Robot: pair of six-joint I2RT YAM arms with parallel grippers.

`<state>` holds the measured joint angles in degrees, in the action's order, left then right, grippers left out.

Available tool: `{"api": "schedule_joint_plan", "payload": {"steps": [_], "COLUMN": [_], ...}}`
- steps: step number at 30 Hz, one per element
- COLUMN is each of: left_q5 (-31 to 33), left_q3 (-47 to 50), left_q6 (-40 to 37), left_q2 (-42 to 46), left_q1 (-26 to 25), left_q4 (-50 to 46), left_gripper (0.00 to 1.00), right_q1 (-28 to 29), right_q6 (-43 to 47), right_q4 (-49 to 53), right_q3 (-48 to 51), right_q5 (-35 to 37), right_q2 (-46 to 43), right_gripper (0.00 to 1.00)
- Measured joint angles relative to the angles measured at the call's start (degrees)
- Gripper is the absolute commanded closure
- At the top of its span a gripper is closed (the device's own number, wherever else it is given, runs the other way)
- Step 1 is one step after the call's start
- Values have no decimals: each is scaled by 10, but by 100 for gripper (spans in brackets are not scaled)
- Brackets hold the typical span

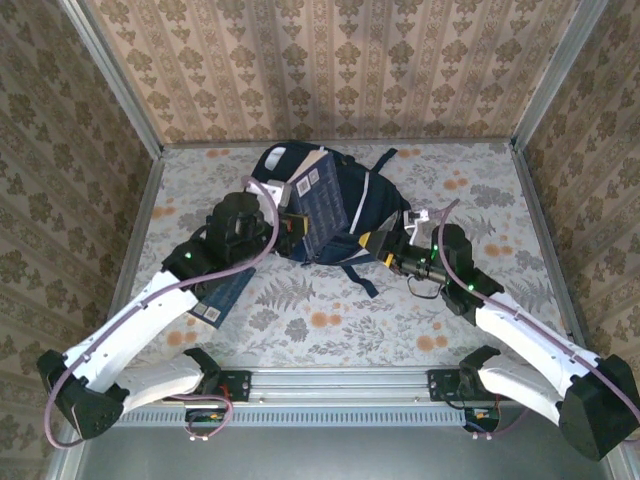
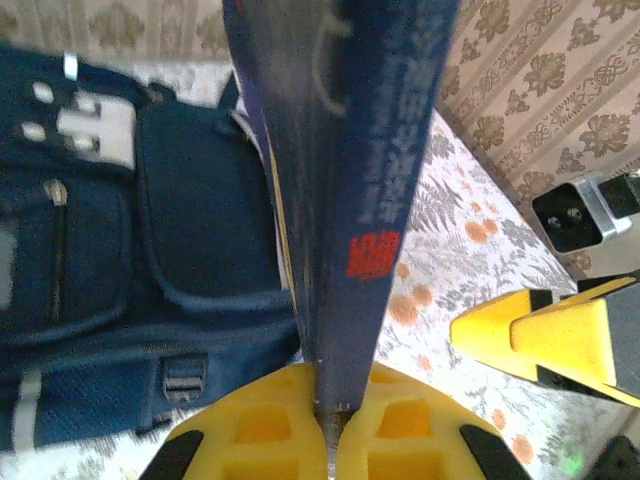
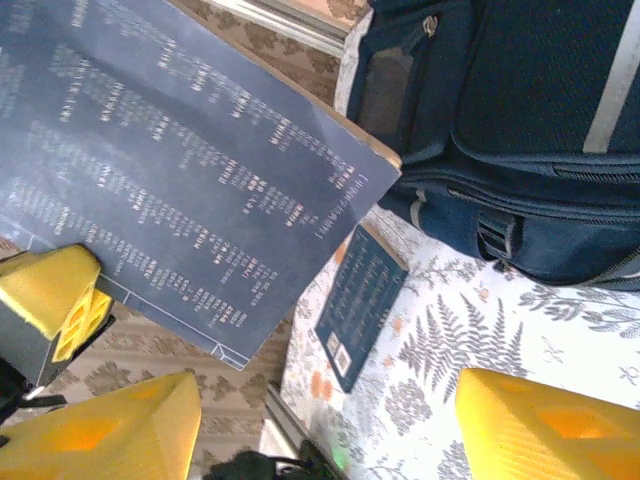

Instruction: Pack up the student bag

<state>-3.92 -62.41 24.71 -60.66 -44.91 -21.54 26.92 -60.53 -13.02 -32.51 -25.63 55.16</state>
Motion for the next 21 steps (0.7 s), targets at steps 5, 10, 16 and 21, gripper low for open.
{"api": "schedule_joint_plan", "payload": {"steps": [5,10,16,21], "left_q5": [101,176,231,268], "left_q3": [-11,-10,-2,-2], "left_q6": [-122,-214,-275,-326], "left_q2": [-8,-35,-43,-49], "left_q1": [-101,-163,-170,-190], "left_q4": [1,1,1,1], "left_gripper": [100,100,100,100], "right_q1": [0,0,10,11], "right_q6": [-50,-107,-138,-147], "right_q4": [31,61,125,173], "right_q3": [-76,-165,-250,-263], "right_q5": [1,0,17,19], "right_q2": [17,38,37,42], "right_gripper": [23,21,22,22]}}
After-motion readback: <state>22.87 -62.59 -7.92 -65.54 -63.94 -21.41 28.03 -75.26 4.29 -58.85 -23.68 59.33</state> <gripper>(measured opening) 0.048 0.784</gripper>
